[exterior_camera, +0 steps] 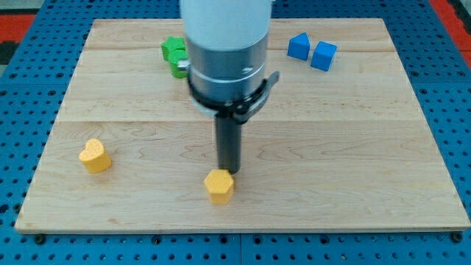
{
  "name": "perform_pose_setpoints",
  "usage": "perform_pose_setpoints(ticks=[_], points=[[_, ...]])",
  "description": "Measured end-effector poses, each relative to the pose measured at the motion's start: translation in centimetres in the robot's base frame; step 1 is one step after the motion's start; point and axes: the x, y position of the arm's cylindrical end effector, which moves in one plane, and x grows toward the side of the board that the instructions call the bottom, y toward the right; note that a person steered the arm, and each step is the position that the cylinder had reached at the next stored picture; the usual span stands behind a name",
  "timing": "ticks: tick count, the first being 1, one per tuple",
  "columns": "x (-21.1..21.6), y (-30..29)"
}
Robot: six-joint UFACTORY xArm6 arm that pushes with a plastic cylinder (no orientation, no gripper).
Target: Move yellow hexagon towards bottom left
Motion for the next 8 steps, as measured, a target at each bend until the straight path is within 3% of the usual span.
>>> perform_pose_setpoints(ticks=[1,3,6,8], points=[[-1.3,2.9],[3.7,1.4],[3.5,-14.4],[3.5,-15.8]])
